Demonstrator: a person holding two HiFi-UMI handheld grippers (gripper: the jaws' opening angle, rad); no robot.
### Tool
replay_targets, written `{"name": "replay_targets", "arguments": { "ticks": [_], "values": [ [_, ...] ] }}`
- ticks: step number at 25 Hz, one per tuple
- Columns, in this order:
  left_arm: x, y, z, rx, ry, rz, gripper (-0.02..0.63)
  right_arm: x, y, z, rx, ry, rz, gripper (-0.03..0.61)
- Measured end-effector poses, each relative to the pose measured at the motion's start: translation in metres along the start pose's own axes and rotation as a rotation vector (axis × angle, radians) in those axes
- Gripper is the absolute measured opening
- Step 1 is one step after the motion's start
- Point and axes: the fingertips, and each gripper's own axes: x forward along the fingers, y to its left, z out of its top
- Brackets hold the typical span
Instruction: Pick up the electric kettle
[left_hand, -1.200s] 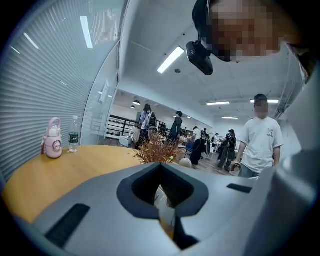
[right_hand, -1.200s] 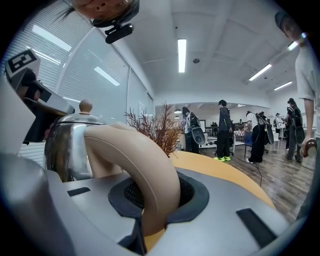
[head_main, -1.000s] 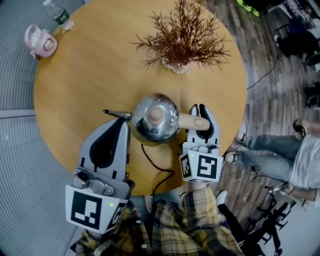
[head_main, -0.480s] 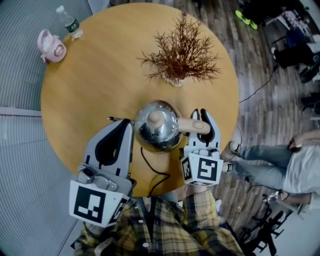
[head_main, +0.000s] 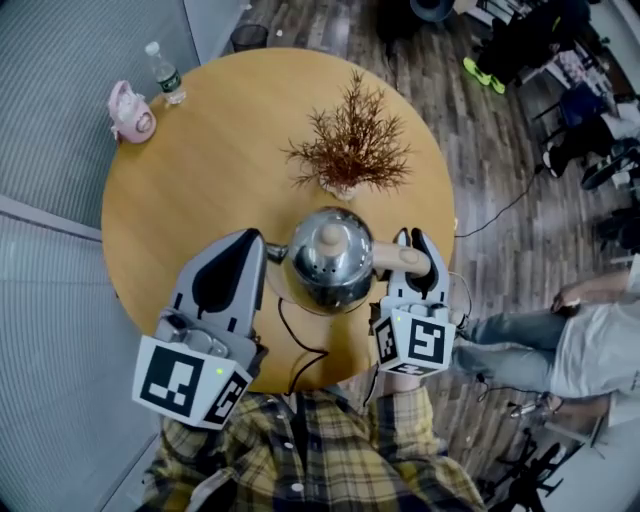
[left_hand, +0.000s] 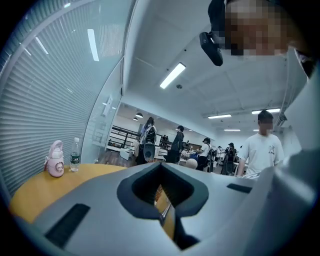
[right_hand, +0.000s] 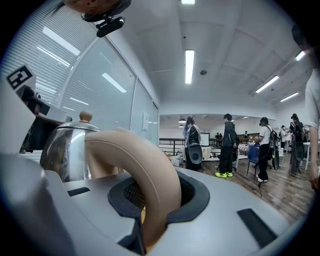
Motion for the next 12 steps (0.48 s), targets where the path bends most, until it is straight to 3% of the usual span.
{"name": "replay_targets", "arguments": {
  "ticks": [8, 12],
  "values": [
    [-0.031, 0.004, 0.047, -0.014, -0.079, 0.033, 0.002, -0.024, -0.001, 0.053, 0.026, -0.030, 0.053, 0.078],
    [-0.051, 0.016, 0.053, -0.004, -0.093, 0.080, 0.002, -0.034, 0.004, 0.069, 0.054, -0.038, 0.107, 0.079]
  ]
}}
